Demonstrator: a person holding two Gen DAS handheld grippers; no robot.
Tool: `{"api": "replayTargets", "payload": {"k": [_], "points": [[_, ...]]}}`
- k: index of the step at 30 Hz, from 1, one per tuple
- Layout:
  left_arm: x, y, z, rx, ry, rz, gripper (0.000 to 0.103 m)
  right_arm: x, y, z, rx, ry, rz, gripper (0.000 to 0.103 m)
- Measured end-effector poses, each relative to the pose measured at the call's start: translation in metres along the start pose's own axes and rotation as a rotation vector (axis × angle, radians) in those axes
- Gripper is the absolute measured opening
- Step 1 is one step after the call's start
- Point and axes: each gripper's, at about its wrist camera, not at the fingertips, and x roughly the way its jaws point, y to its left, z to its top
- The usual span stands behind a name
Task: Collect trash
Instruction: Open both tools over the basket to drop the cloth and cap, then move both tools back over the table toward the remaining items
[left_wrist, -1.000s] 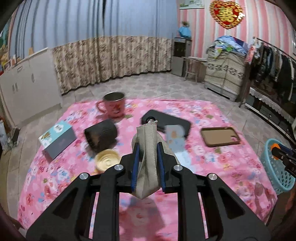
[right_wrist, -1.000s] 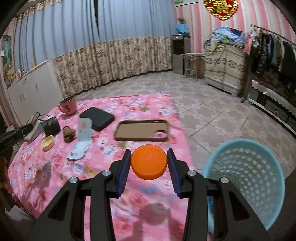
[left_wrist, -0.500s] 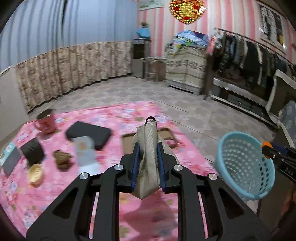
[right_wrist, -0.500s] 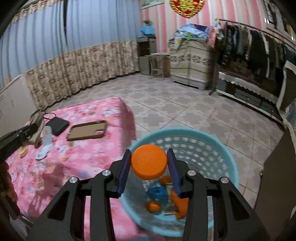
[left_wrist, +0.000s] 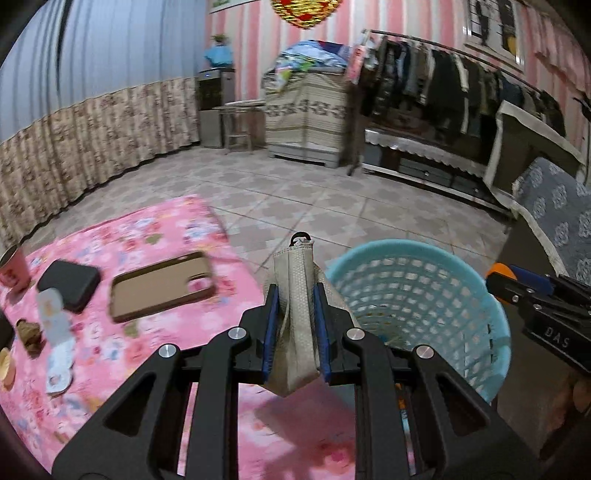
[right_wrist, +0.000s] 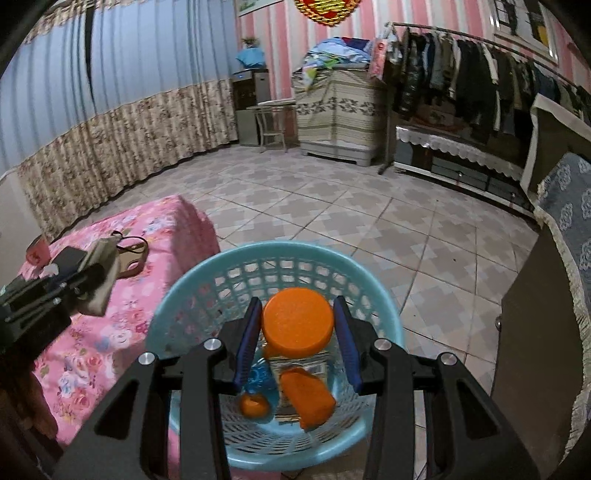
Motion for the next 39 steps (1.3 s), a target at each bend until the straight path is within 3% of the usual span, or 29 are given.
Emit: {"api": "replayTargets", "payload": {"k": [5, 13, 19, 22, 24, 26, 36, 38, 39], "points": [[0.015, -0.033, 0.004, 0.052, 0.021, -0.039, 0.018, 0.006, -0.023, -0.002, 0.048, 0.011, -0.019, 0.040], [0.031, -0.053, 0.012, 0.062, 0.045, -0.082, 0.020, 0.008, -0.040, -0.005, 0.080, 0.015, -0.032, 0.040], [0.027, -0.046, 0.017, 0.036, 0.036, -0.067, 0.054, 0.011, -0.043, -0.006, 0.079, 0.021, -0.032, 0.040], [0.021, -0.037, 0.019, 0.028, 0.018, -0.018, 0.067, 0.013, -0.042, -0.006, 0.077, 0.023, -0.029, 0.040], [0.017, -0.030, 0.020, 0.015, 0.007, 0.016, 0.082, 0.014, -0.038, -0.009, 0.073, 0.026, -0.023, 0.040], [0.011, -0.020, 0.021, 0.005, -0.004, 0.062, 0.088, 0.016, -0.033, -0.011, 0.064, 0.031, -0.016, 0.040], [-0.012, 0.024, 0.015, -0.029, -0.008, 0.129, 0.097, 0.030, -0.001, -0.009, 0.045, 0.044, 0.032, 0.041], [-0.017, 0.033, 0.012, -0.038, -0.013, 0.138, 0.097, 0.033, 0.004, -0.008, 0.043, 0.042, 0.031, 0.051], [-0.020, 0.038, 0.011, -0.045, -0.016, 0.144, 0.097, 0.034, 0.007, -0.007, 0.044, 0.037, 0.030, 0.063]]}}
